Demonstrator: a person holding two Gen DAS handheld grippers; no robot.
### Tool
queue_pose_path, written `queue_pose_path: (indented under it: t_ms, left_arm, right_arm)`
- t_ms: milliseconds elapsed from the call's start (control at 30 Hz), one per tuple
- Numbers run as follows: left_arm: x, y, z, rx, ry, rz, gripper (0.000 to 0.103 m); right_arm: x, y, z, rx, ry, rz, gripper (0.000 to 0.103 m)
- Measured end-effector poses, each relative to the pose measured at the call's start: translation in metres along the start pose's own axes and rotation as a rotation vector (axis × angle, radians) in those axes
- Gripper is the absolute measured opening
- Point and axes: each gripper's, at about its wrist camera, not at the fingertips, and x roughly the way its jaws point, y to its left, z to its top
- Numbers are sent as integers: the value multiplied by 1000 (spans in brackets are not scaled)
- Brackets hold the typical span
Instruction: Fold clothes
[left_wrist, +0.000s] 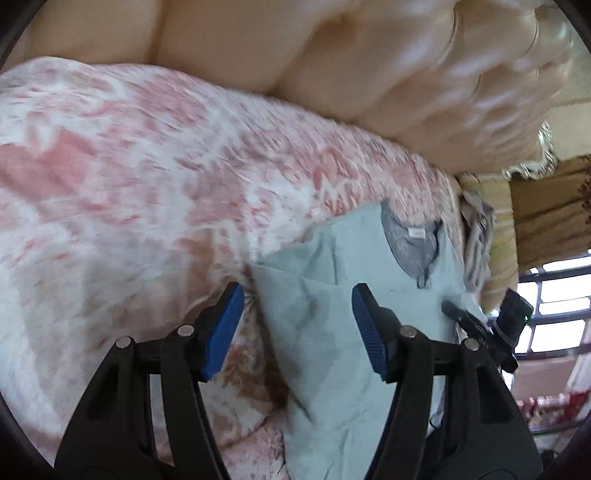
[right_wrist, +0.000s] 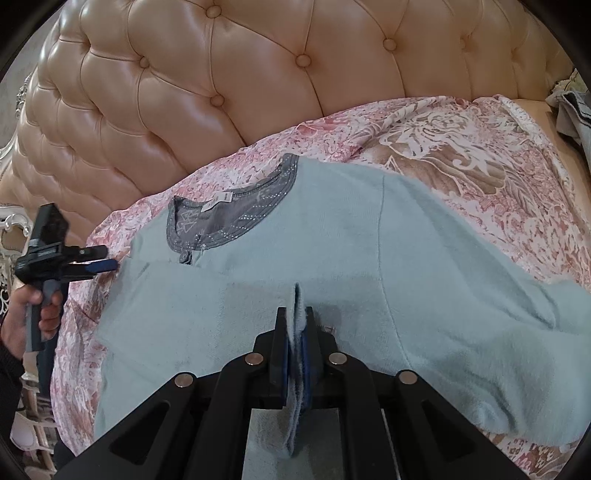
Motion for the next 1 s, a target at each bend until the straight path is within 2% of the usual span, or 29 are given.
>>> queue_pose_path:
  t_ms: [67,100,133,167,200,233,267,400,467,533,700,767,800,833,1000]
  left_arm:
    - [12,-2,2,23,35,14,63]
    - [18,-3,3,35,54,25,59]
    - [24,-4,3,53,75,36,40]
    - [28,-5,3,70,87,44,33]
    - [28,-5,2,89,91,44,32]
    - [27,-5,2,104,92,39,23]
    - [24,-5,2,115,91,32,19]
    - [7,-10,2,156,47,0,18]
    - [0,-7,4,142,14,10,26]
    - [-4,-4,6,122,-16,23,75]
    - [-3,0,7,108,-31,-11,75]
    - [-2,1,6,107,-29,-30,64]
    - [0,0,5,118,-21,-32,56]
    - [2,-3,4,140,-8,-22,51]
    - [16,-16,0,220,31,51,51]
  right_arm:
    - [0,0,0,0,2,2,6]
    - [0,0,0,0,2,3,6]
    - [0,0,0,0,3,4,6]
    - [0,0,0,0,3,4,6]
    - [0,0,-1,-1,3,5,6]
    - [-1,0,-1,-1,3,5,6]
    - [0,0,-1,-1,3,5,6]
    - [0,-1,-1,0,5,7,6]
    - [0,-1,-1,0,4,6,6]
    - [0,0,-1,-1,3,6,6]
    - [-1,-2,-1,9,4,12,6]
    - [-1,-2,-1,12,3,9,6]
    - [-1,-2,-1,13,3,7,6]
    - [-1,-1,-1,11,3,3,6]
    - [-1,-1,-1,11,3,4,6]
